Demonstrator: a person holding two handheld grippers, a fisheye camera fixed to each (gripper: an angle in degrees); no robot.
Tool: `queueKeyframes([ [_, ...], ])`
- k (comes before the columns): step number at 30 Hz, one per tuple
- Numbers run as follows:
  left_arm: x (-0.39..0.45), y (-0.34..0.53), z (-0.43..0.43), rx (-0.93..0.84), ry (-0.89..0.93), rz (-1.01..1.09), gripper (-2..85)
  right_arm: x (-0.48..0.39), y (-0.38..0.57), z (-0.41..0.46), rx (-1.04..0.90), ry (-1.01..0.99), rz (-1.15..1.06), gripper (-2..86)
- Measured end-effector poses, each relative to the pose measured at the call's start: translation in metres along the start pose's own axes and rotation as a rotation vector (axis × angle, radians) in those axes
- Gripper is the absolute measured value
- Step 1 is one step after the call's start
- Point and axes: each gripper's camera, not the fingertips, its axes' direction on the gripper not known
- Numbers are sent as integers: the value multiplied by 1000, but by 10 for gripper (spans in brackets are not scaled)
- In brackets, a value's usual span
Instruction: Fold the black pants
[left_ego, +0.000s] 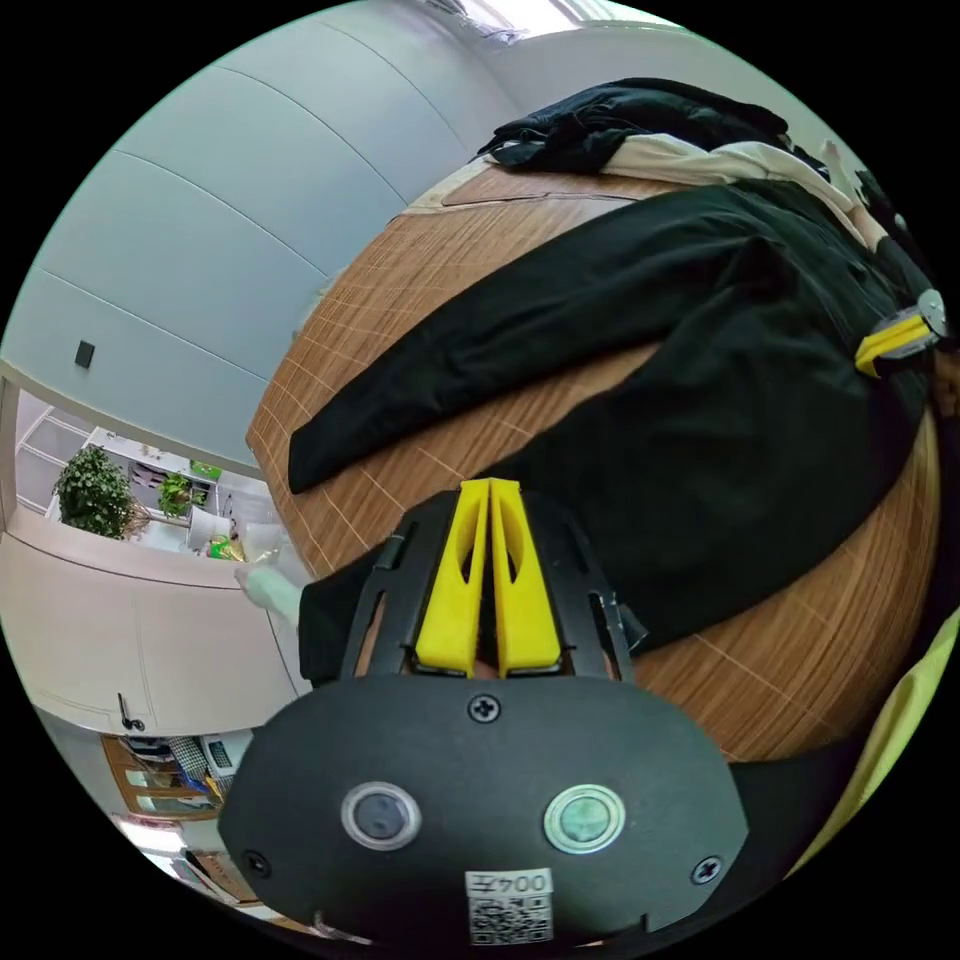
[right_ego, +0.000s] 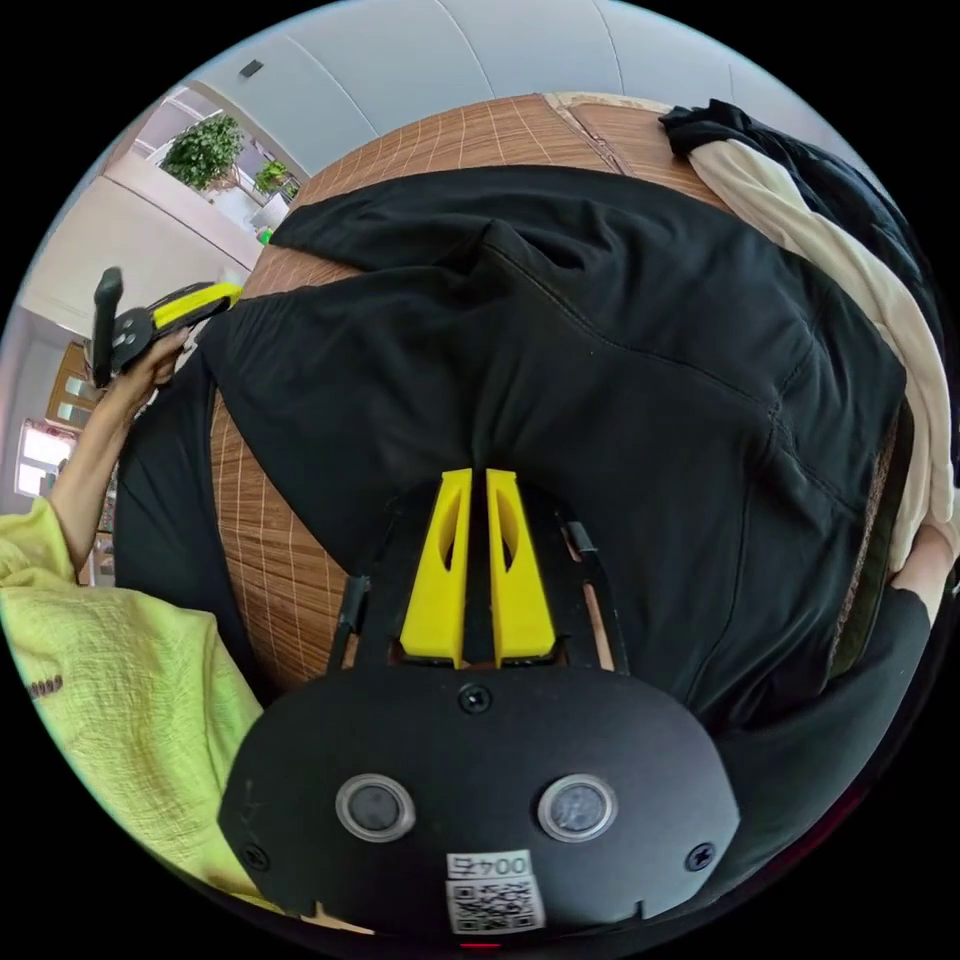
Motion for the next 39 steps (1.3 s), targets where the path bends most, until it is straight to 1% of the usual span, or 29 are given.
queueKeyframes([
  [2,12,17,8,-51,34,-3,6,-22,3,-2,-6,76,-42,44],
  [4,33,30,30,-157,48,74,5,-40,6,-3,-11,145,-83,44],
  [5,38,32,32,-151,10,82,5,-51,9,-3,-12,189,-107,44],
  [6,50,34,30,-130,-59,133,5,-57,11,-3,-12,209,-117,44],
  [7,59,33,32,-150,-106,165,4,-68,14,-3,-7,246,-134,44],
  [10,71,34,37,-171,-159,189,3,-91,26,-3,23,320,-169,43],
  [14,76,40,41,-169,-173,203,2,-119,43,-4,56,403,-216,42],
  [17,69,43,43,-171,-125,173,4,-134,53,-5,71,437,-227,40],
  [22,48,50,50,-173,19,94,5,-153,69,-8,97,462,-234,39],
  [25,46,55,53,-167,49,80,4,-162,78,-11,107,465,-239,38],
  [32,46,78,55,-91,71,-13,11,-182,102,-17,152,487,-253,37],
  [34,45,81,52,-85,84,29,20,-185,106,-19,146,481,-240,37],
  [35,46,81,49,-85,73,58,26,-187,108,-21,143,478,-234,38],
  [36,48,84,41,-69,-6,129,39,-188,110,-21,143,476,-232,38],
  [37,51,88,33,-50,-127,224,55,-189,113,-23,146,473,-226,38],
  [38,53,92,31,-44,-185,270,63,-191,116,-24,151,472,-224,38],
  [39,55,100,27,-42,-280,367,78,-192,118,-25,152,472,-224,38],
])
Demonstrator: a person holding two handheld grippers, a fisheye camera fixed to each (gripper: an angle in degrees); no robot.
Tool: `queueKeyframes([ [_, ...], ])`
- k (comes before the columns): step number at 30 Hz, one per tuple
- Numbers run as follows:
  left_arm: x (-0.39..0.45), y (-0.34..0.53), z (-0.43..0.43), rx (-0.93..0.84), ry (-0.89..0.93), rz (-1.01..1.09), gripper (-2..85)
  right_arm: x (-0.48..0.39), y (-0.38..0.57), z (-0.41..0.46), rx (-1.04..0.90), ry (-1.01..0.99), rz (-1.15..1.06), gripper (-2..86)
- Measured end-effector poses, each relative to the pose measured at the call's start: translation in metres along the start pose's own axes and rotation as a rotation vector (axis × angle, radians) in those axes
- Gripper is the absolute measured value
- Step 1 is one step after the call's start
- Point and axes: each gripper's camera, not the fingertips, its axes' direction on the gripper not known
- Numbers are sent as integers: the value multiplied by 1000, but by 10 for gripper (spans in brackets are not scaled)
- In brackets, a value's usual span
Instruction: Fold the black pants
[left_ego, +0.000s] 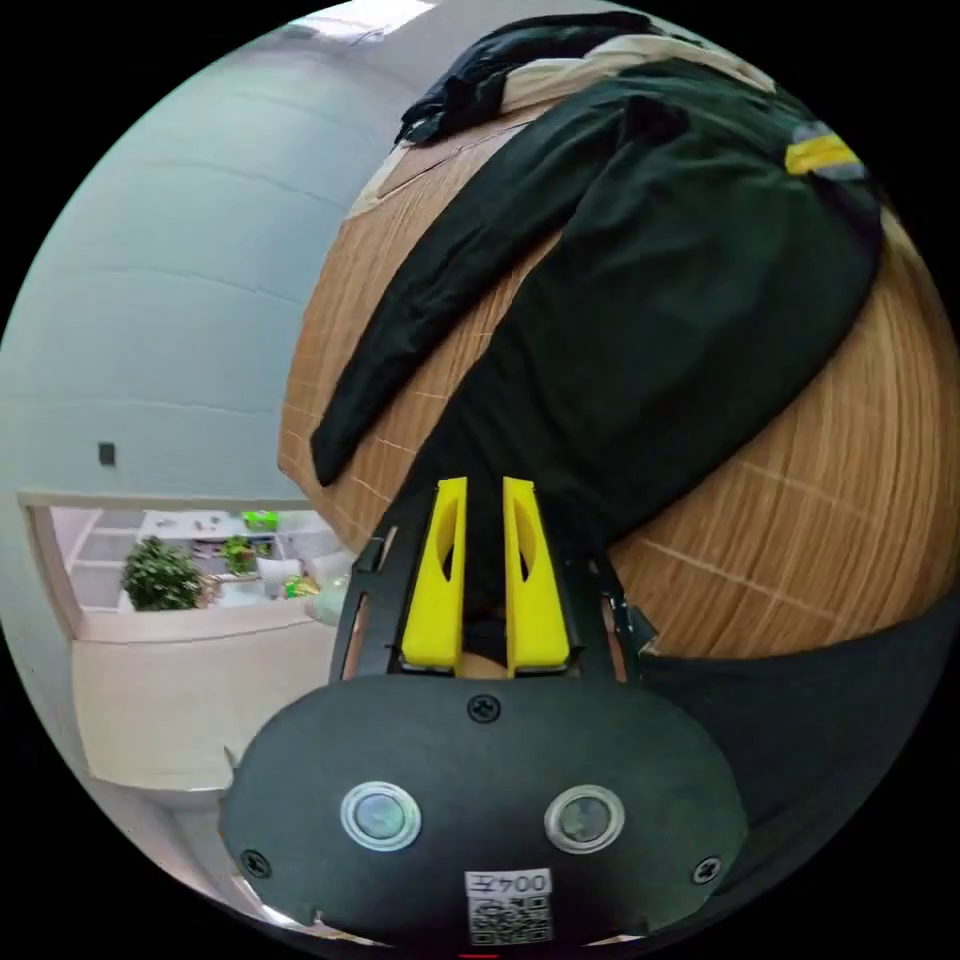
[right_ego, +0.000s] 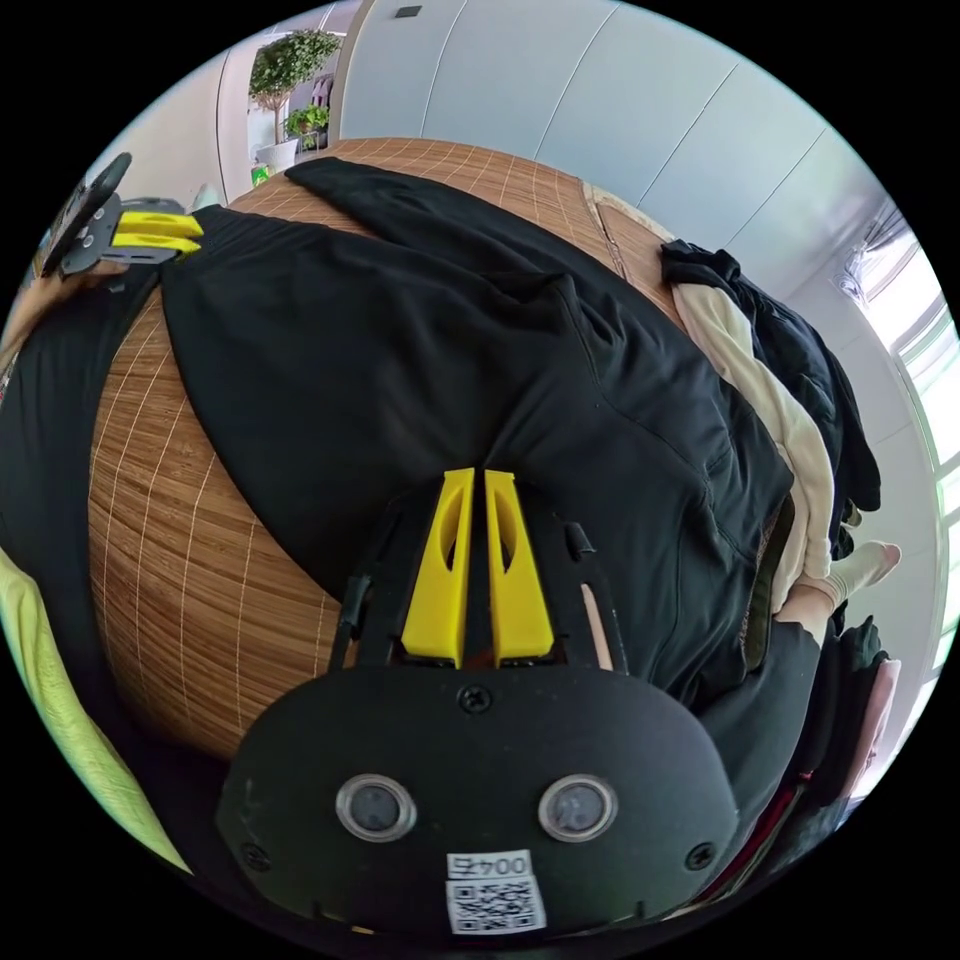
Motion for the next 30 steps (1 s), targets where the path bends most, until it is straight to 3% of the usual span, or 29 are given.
queueKeyframes([
  [4,18,32,13,-125,-136,282,119,-5,6,-9,-8,-2,-5,38],
  [10,42,61,33,-196,-129,469,130,-14,15,-20,-9,1,-2,39],
  [22,54,71,58,-171,-160,483,117,-32,28,-41,-6,14,9,39],
  [30,58,83,34,-41,-166,411,119,-44,29,-54,-10,-1,18,39],
])
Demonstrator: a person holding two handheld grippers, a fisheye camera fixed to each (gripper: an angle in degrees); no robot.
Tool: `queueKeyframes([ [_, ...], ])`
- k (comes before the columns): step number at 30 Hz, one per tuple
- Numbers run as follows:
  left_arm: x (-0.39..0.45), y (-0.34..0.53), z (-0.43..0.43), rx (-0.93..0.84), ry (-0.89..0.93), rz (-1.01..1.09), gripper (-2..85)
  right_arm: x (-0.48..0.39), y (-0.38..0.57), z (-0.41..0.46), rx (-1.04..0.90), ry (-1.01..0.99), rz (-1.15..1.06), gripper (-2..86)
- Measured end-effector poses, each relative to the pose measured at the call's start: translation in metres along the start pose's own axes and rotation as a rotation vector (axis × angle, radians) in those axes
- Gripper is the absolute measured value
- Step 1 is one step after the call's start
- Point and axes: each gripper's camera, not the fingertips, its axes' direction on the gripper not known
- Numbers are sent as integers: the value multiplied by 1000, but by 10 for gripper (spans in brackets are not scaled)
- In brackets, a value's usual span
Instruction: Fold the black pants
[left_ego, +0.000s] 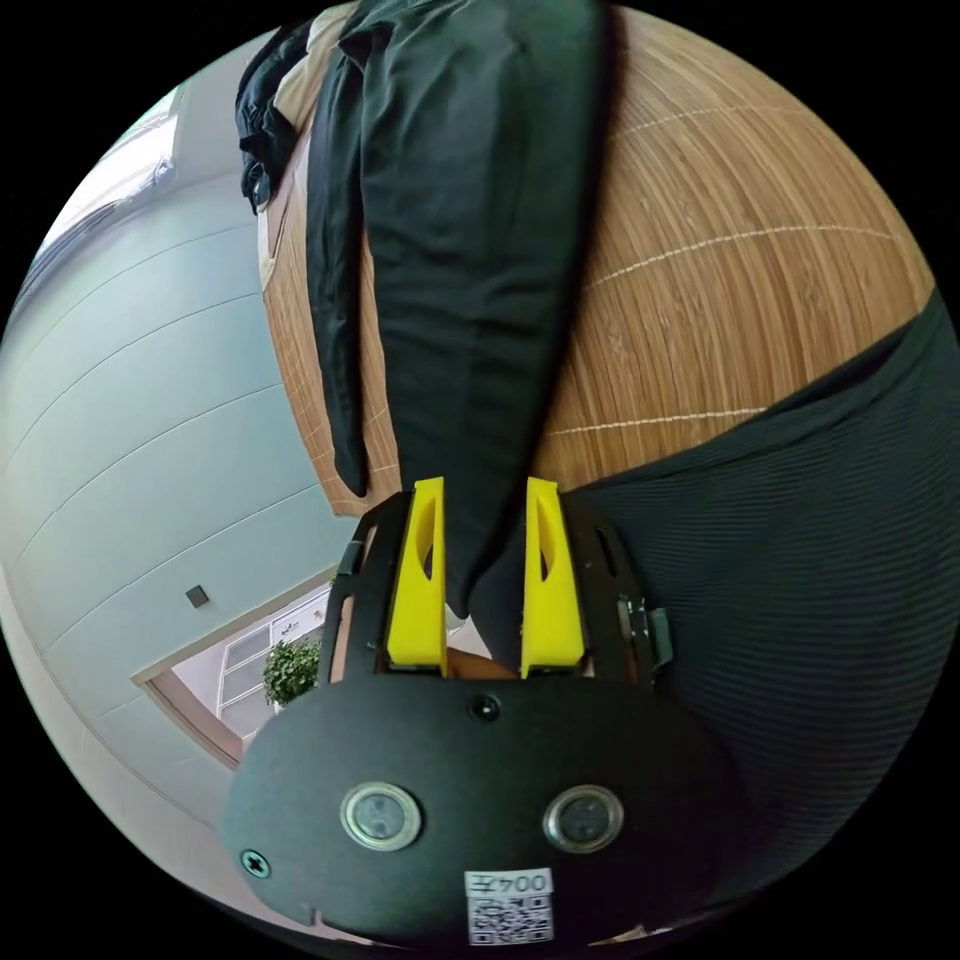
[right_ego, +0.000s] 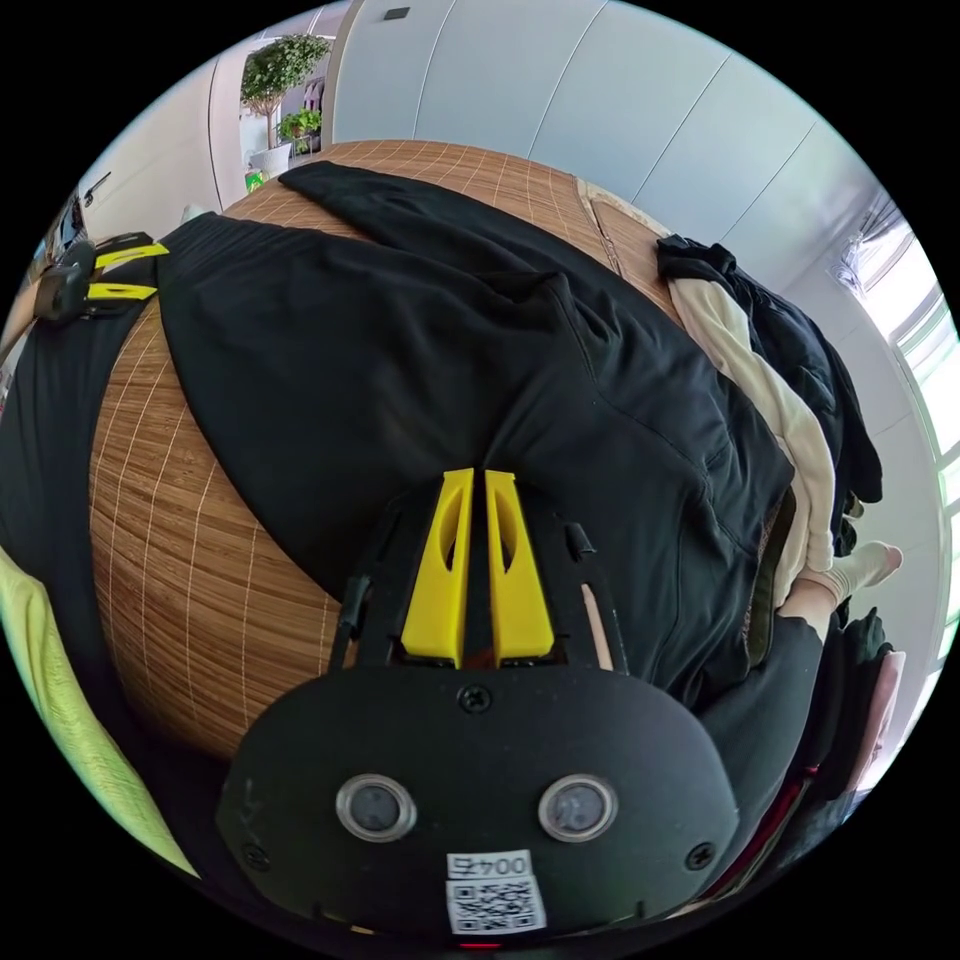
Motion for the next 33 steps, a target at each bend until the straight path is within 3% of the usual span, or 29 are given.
queueKeyframes([
  [13,11,10,52,-117,-72,52,78,-34,-14,-30,-26,10,-9,42],
  [18,3,18,67,-142,-70,-9,32,-68,3,-72,-24,182,-100,70],
  [21,-7,21,72,-152,-34,-77,16,-122,12,-95,13,363,-261,72],
  [26,-20,26,82,-168,-8,-139,6,-196,16,-58,-198,612,-573,91],
  [33,-37,39,95,-174,31,-209,3,-172,-8,-15,-477,787,-510,85],
])
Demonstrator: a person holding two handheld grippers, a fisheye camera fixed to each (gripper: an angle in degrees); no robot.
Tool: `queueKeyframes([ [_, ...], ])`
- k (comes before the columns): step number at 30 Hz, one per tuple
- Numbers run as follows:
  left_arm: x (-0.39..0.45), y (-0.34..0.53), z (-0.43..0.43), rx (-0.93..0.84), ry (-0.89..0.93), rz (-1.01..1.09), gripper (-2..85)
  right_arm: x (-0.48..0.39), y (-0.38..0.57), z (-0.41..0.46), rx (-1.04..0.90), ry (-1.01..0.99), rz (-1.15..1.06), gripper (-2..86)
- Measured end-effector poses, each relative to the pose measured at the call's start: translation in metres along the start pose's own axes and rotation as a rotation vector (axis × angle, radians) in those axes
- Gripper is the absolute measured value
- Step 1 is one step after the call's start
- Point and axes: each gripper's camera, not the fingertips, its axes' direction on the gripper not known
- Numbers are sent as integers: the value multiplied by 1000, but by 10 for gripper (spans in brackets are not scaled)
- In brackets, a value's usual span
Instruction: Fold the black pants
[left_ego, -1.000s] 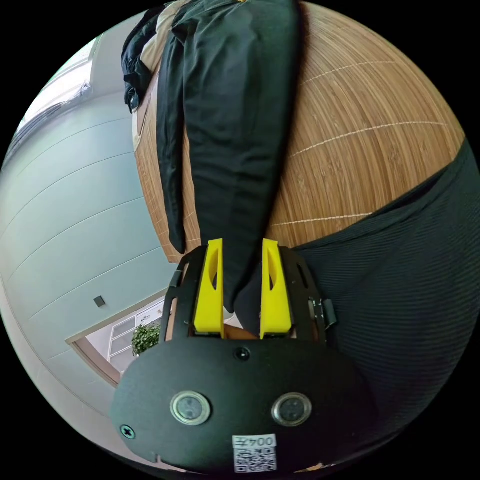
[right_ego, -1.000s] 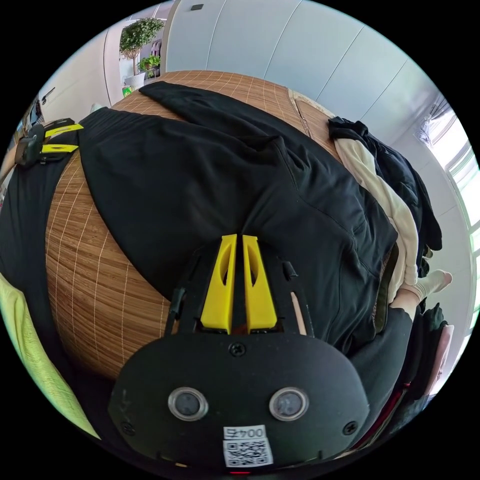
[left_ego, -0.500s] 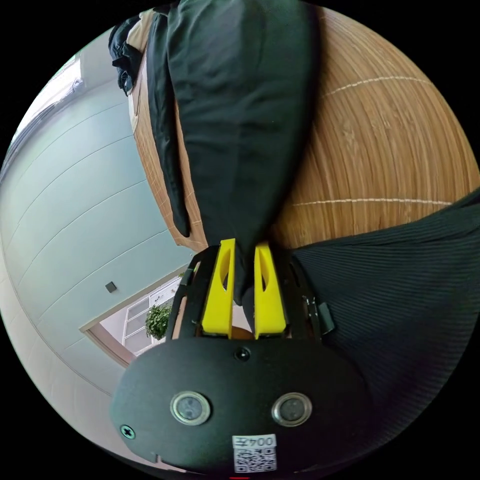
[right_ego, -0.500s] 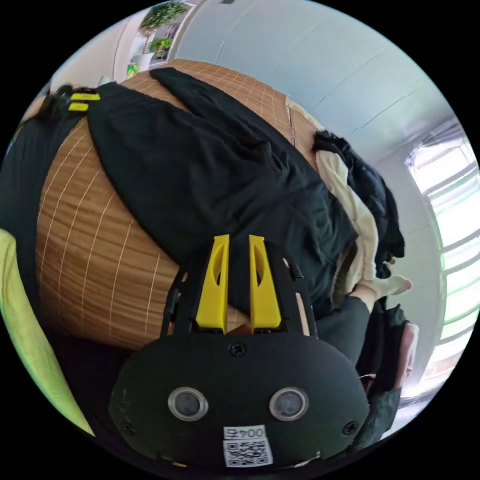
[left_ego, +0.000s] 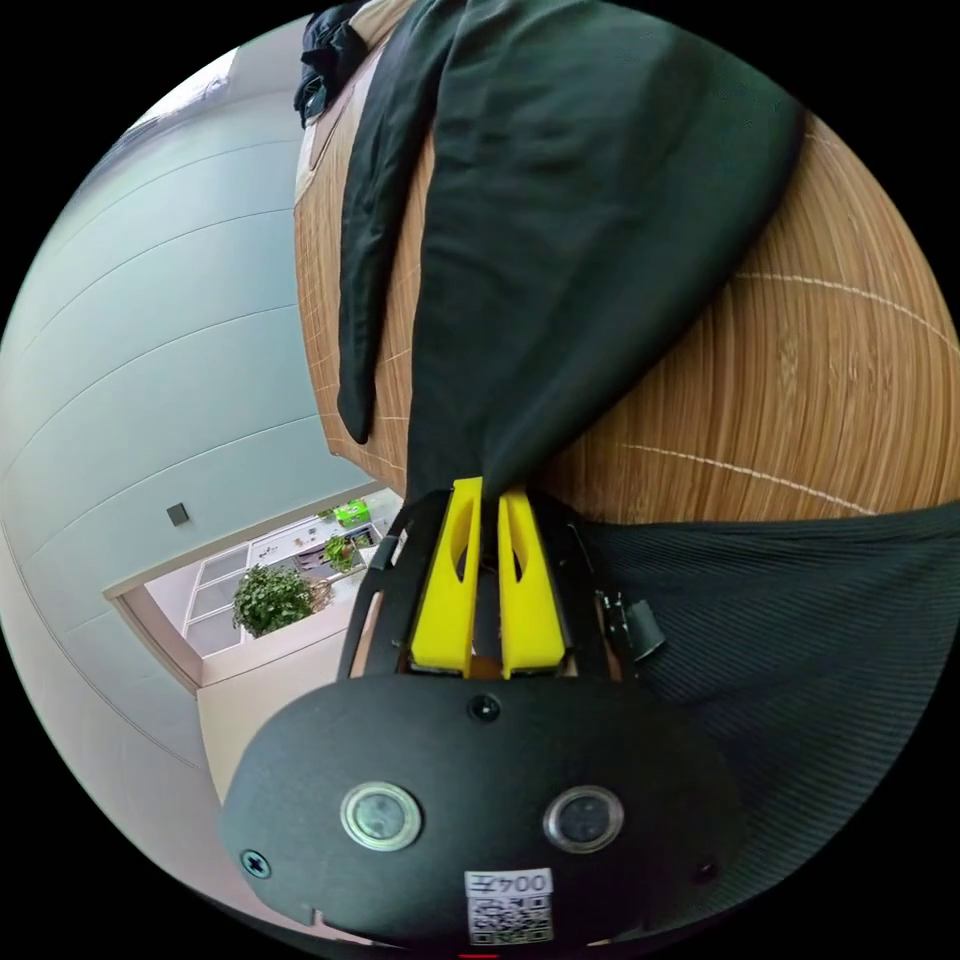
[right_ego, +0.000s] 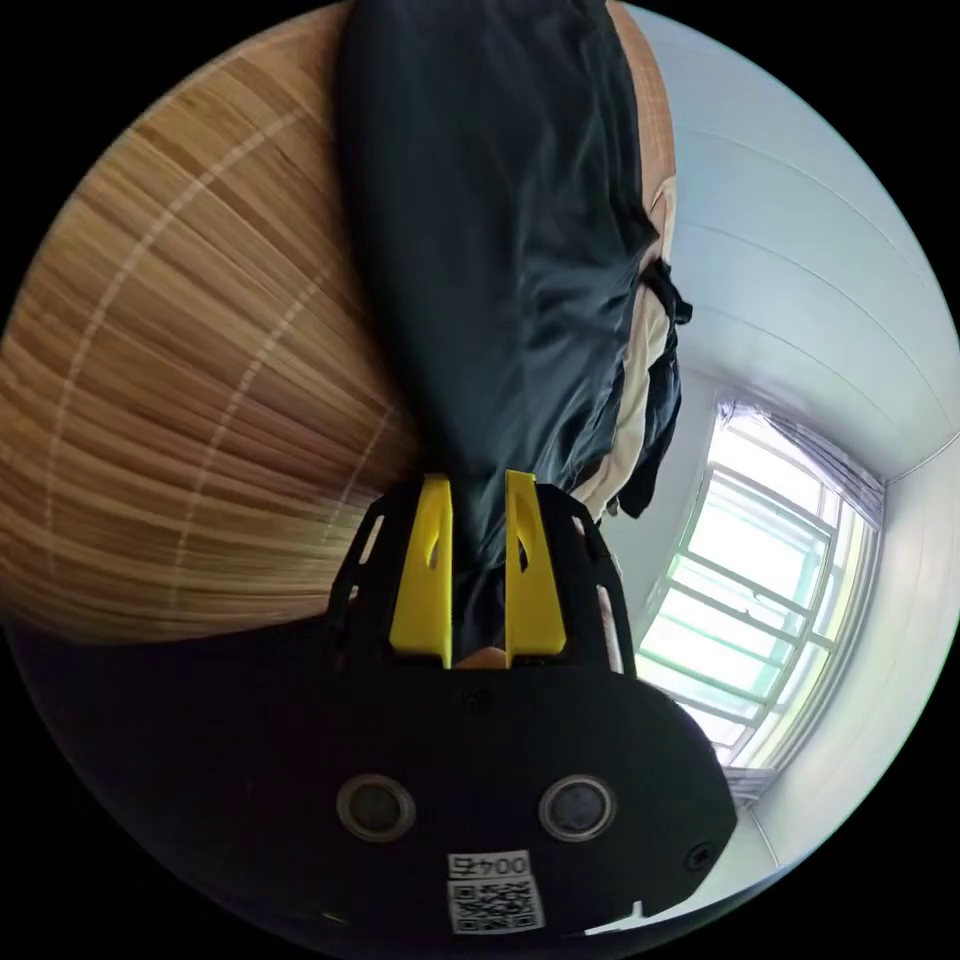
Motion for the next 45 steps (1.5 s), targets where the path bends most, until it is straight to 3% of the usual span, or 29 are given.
queueKeyframes([
  [6,-20,3,12,-8,36,-62,4,30,-28,57,-191,-7,33,64],
  [9,-33,5,13,6,26,-112,4,56,-36,82,-224,-113,48,40],
  [11,-46,8,13,27,23,-169,4,86,-30,86,-145,-172,80,33],
  [16,-90,27,5,58,42,-337,5,149,-5,82,25,-68,72,29],
  [29,-153,71,-3,-7,-14,-275,4,208,59,80,373,-330,-227,17],
  [35,-213,24,11,-55,2,-258,6,252,37,163,394,-598,-177,10],
  [45,-337,-134,8,-106,-80,12,11,342,18,353,380,-961,9,11],
])
